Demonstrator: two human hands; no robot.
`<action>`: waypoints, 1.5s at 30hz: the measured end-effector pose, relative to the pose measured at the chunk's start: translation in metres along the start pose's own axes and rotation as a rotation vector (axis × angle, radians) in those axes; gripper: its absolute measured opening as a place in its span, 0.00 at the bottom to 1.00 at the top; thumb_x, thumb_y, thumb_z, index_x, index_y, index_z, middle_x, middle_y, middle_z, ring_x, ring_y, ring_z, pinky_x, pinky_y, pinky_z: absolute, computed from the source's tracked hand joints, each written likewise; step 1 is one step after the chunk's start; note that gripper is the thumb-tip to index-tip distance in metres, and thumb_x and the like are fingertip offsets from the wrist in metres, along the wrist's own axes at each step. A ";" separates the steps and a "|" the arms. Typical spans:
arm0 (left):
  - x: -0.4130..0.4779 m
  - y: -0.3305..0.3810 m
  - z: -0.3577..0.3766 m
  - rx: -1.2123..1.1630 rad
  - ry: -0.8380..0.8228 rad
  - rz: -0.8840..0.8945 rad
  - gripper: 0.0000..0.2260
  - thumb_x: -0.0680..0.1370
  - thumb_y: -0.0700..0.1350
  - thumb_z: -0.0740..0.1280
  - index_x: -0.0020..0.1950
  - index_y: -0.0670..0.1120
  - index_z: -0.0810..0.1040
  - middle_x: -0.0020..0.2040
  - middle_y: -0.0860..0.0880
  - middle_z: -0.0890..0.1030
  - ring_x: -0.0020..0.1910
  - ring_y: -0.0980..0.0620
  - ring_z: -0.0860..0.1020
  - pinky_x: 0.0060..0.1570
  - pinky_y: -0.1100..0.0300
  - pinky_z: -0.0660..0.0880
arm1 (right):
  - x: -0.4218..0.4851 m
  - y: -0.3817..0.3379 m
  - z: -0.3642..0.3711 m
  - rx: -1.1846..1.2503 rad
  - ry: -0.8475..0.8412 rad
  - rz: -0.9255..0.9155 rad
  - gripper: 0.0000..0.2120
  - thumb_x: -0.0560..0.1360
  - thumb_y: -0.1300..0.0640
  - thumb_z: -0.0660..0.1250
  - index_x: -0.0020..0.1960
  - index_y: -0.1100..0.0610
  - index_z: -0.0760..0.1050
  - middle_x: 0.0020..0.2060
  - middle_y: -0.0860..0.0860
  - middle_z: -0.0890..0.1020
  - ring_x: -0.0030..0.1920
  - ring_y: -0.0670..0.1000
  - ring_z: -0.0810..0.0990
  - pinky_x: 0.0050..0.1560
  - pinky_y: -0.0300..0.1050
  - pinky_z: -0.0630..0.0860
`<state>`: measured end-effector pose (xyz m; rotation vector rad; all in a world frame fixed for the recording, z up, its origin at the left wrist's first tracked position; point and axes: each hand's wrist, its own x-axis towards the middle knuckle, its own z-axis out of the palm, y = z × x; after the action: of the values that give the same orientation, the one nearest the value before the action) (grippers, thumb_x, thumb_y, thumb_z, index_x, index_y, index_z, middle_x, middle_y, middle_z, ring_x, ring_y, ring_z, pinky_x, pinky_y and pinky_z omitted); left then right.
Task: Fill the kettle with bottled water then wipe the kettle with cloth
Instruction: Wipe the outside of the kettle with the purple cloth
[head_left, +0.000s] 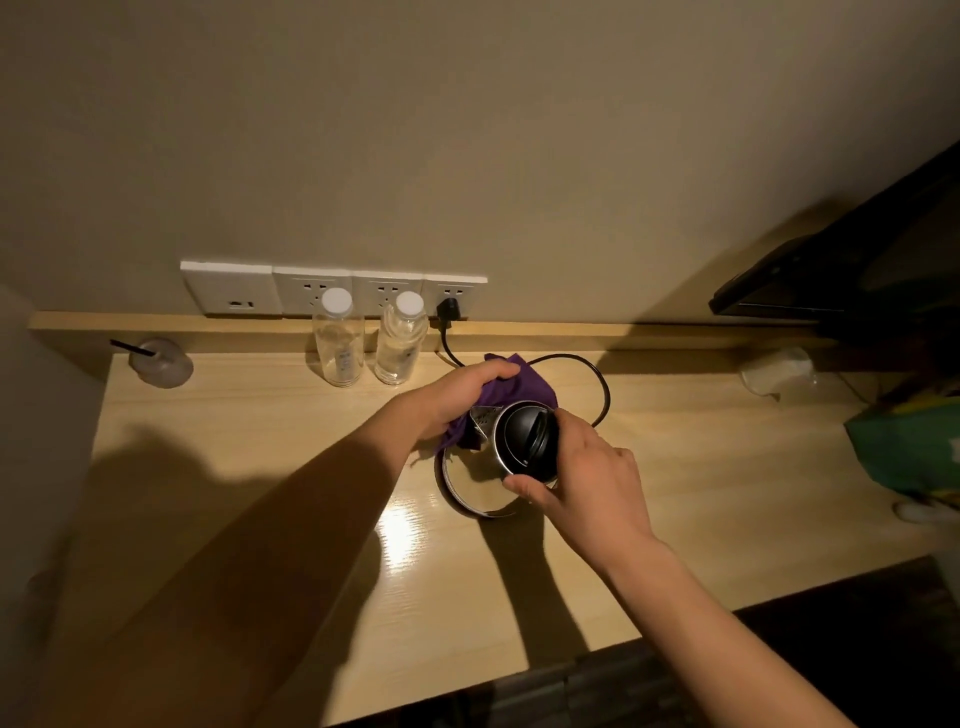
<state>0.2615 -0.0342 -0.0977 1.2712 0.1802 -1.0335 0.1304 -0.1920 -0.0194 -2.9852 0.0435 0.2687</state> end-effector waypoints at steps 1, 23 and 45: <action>-0.002 -0.011 -0.002 -0.065 0.038 0.020 0.27 0.70 0.65 0.71 0.58 0.46 0.86 0.51 0.42 0.88 0.49 0.43 0.85 0.56 0.48 0.79 | 0.002 -0.001 -0.002 -0.020 -0.019 0.011 0.47 0.74 0.30 0.69 0.81 0.53 0.56 0.70 0.50 0.77 0.66 0.55 0.79 0.62 0.56 0.76; -0.035 -0.074 0.058 -0.395 0.638 0.164 0.38 0.63 0.74 0.64 0.61 0.47 0.79 0.57 0.40 0.84 0.57 0.39 0.84 0.62 0.37 0.80 | 0.032 -0.012 -0.014 -0.031 -0.171 0.046 0.34 0.66 0.30 0.77 0.58 0.54 0.75 0.43 0.48 0.79 0.43 0.52 0.80 0.34 0.44 0.72; -0.039 -0.111 0.229 -1.203 0.959 0.426 0.24 0.85 0.52 0.63 0.79 0.47 0.67 0.70 0.45 0.77 0.62 0.48 0.77 0.65 0.54 0.70 | 0.042 -0.008 -0.013 -0.048 -0.221 -0.052 0.37 0.67 0.27 0.73 0.60 0.55 0.76 0.36 0.48 0.75 0.40 0.52 0.79 0.32 0.44 0.73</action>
<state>0.0656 -0.1991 -0.0703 0.5126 1.0349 0.2021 0.1746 -0.1862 -0.0131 -2.9776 -0.0650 0.5986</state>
